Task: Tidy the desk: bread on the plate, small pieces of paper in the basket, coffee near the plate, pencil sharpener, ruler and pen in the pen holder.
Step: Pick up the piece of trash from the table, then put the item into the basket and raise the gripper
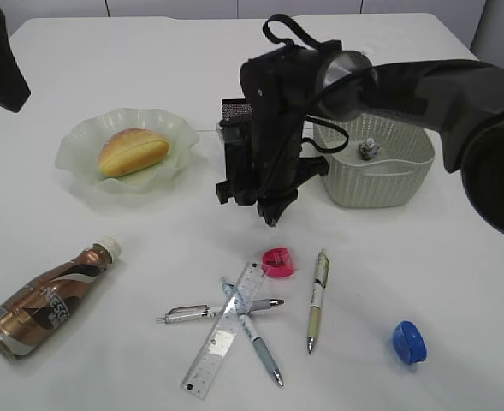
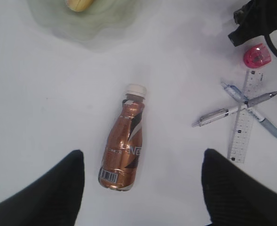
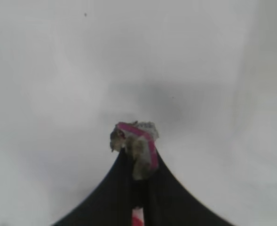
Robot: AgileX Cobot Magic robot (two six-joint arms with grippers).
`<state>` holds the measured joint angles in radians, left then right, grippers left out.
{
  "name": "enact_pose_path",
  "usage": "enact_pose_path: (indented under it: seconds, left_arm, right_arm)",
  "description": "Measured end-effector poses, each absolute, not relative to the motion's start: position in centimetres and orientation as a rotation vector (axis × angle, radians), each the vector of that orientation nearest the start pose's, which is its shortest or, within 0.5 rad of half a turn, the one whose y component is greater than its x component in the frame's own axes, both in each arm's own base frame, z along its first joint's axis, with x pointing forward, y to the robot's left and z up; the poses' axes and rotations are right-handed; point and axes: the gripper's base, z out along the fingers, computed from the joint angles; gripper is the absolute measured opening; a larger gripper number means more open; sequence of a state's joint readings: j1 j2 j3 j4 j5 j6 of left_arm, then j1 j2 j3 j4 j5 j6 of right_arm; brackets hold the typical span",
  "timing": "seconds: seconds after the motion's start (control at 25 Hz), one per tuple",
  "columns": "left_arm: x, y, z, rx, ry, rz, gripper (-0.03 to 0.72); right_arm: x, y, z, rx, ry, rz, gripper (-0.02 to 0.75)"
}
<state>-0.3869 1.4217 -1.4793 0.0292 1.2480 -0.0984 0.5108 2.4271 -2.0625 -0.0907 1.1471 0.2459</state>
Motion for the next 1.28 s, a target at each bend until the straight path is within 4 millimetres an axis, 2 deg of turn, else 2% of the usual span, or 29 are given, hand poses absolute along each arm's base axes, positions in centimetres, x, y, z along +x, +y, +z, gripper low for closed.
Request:
enact_pose_path:
  seconds: [0.2, 0.48, 0.68, 0.8, 0.92, 1.16, 1.28]
  left_arm:
    - [26.2, -10.4, 38.5, 0.389, 2.650, -0.114, 0.559]
    - [26.2, -10.4, 38.5, 0.389, 2.650, -0.114, 0.559]
    - [26.2, -10.4, 38.5, 0.388, 2.650, -0.117, 0.559]
    - [26.2, -10.4, 38.5, 0.388, 2.650, -0.117, 0.560]
    - [26.2, -10.4, 38.5, 0.388, 2.650, -0.117, 0.559]
    - [26.2, -10.4, 38.5, 0.388, 2.650, -0.117, 0.559]
    - [26.2, -10.4, 38.5, 0.388, 2.651, -0.119, 0.559]
  right_arm:
    - [44.5, 24.5, 17.3, -0.417, 2.907, 0.050, 0.021]
    - [44.5, 24.9, 18.8, -0.402, 2.890, 0.127, 0.021]
    - [44.7, 23.1, 22.5, -0.360, 2.820, 0.122, 0.021]
    - [45.5, 20.3, 24.8, -0.282, 2.777, 0.105, 0.021]
    - [46.8, 16.1, 26.1, -0.170, 2.753, 0.057, 0.020]
    - [48.7, 8.1, 26.3, 0.054, 2.753, -0.005, 0.018]
    - [49.1, 5.4, 26.3, 0.129, 2.753, -0.029, 0.019]
